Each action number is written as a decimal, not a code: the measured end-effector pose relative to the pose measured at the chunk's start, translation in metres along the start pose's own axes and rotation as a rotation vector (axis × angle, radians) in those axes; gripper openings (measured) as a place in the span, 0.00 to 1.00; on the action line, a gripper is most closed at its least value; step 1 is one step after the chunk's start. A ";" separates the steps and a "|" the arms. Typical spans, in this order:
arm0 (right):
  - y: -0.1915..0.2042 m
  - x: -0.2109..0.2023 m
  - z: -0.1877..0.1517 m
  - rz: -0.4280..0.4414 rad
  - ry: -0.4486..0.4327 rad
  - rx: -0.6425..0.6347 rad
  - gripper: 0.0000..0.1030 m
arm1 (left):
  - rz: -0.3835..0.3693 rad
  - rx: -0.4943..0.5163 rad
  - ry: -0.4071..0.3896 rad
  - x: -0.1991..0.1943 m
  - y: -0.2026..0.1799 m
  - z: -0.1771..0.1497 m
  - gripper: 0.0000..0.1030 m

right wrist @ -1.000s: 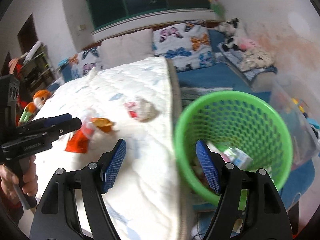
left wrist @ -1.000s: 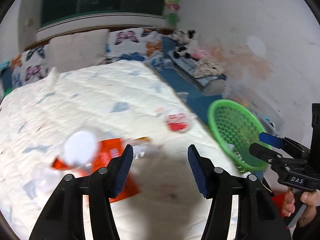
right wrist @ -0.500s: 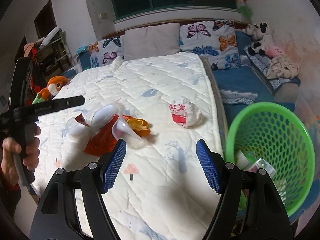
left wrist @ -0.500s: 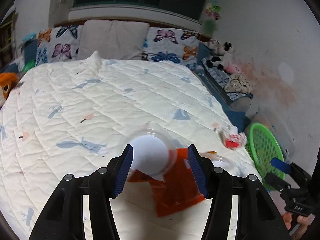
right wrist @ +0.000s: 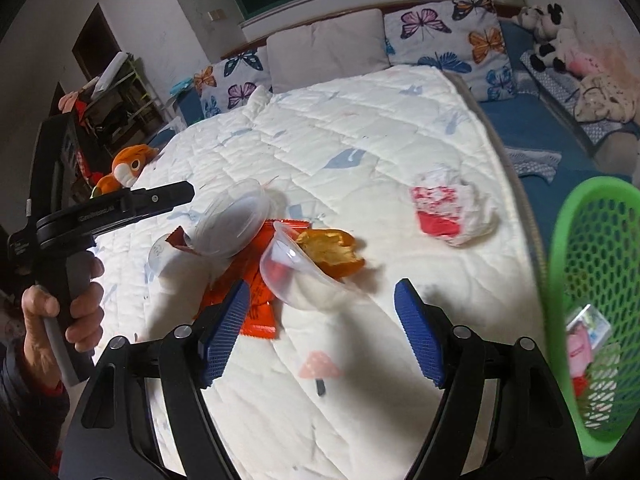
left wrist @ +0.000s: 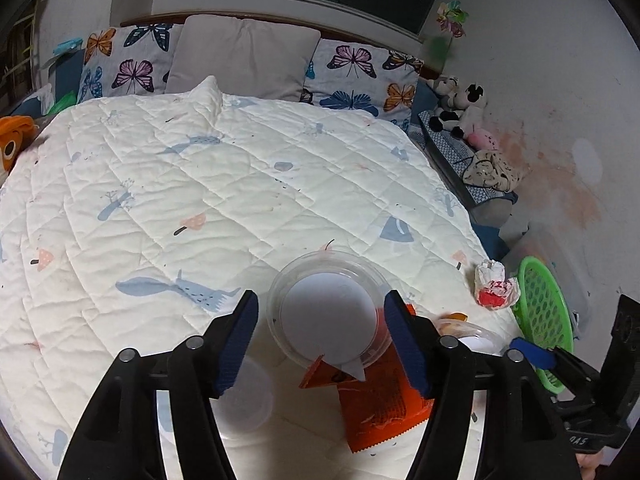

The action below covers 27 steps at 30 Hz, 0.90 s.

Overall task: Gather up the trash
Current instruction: 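Move both grippers back over the mattress toward the clear plastic containers, then grasp the clear round container with the left gripper while the right grasps the clear cup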

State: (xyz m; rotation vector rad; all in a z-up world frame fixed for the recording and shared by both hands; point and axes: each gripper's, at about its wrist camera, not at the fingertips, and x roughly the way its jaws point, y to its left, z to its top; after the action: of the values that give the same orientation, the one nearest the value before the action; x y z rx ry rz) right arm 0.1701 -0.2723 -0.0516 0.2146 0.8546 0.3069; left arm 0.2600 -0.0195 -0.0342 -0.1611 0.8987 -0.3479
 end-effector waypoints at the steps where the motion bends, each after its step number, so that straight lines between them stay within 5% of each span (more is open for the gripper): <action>1: 0.002 0.005 0.001 0.001 0.006 0.001 0.74 | 0.003 0.004 0.002 0.002 -0.001 0.001 0.62; 4: 0.004 0.017 0.002 0.004 0.019 0.006 0.78 | 0.004 0.022 0.016 0.009 -0.004 0.007 0.80; 9: 0.002 0.031 0.002 0.017 0.034 0.022 0.78 | 0.019 0.086 0.057 0.031 -0.015 0.013 0.91; 24: -0.004 0.037 -0.004 0.023 0.046 0.007 0.78 | 0.100 0.171 0.122 0.069 -0.020 0.006 0.91; 27: -0.004 0.037 -0.004 0.038 0.048 0.019 0.78 | 0.073 0.166 0.131 0.071 -0.019 0.005 0.75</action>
State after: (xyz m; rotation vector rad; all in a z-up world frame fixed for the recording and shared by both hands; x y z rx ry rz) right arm 0.1909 -0.2632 -0.0817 0.2417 0.9021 0.3406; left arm 0.3006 -0.0633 -0.0780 0.0475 0.9979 -0.3668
